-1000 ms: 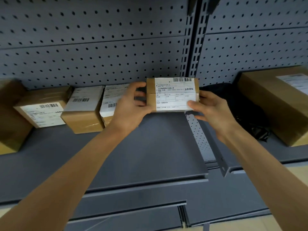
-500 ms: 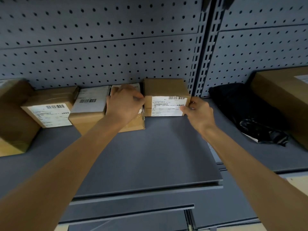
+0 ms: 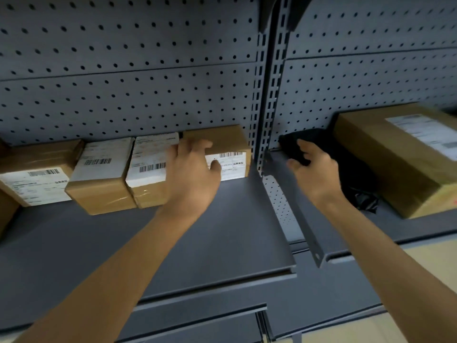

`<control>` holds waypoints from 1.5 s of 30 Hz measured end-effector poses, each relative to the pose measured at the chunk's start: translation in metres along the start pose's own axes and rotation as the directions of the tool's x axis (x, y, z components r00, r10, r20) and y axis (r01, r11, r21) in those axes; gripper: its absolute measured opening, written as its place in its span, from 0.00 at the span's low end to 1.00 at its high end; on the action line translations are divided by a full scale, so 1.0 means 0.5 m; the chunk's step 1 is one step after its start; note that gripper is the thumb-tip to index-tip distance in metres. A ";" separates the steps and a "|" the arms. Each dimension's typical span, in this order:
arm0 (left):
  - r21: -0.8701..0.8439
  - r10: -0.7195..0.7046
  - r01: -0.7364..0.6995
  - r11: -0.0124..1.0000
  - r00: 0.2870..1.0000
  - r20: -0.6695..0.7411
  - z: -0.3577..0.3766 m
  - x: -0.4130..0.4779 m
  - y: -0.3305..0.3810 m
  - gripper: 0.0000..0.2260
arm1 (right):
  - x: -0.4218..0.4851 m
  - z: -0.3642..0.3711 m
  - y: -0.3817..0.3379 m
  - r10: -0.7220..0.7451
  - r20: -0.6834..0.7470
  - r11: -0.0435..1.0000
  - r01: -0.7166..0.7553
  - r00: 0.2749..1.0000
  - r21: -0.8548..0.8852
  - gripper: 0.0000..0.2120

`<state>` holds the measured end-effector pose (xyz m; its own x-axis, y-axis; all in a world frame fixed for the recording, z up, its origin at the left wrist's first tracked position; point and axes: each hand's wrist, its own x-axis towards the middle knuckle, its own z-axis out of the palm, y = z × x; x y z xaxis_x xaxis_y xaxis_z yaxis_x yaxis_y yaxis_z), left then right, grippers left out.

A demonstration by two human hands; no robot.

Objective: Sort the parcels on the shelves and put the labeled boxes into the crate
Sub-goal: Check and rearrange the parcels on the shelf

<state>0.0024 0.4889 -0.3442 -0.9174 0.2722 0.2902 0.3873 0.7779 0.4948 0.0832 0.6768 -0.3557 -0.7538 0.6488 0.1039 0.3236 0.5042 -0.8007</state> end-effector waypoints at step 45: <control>-0.716 -0.202 0.634 0.292 0.773 0.602 0.188 -0.051 0.288 0.18 | 0.046 -0.201 0.098 0.122 0.029 0.832 -0.119 0.992 0.542 0.10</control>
<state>0.0733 0.6474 -0.3573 -0.8421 0.3937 -0.3686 -0.4033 -0.0060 0.9150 0.1392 0.7739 -0.3334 -0.7251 0.6886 -0.0122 0.0488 0.0337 -0.9982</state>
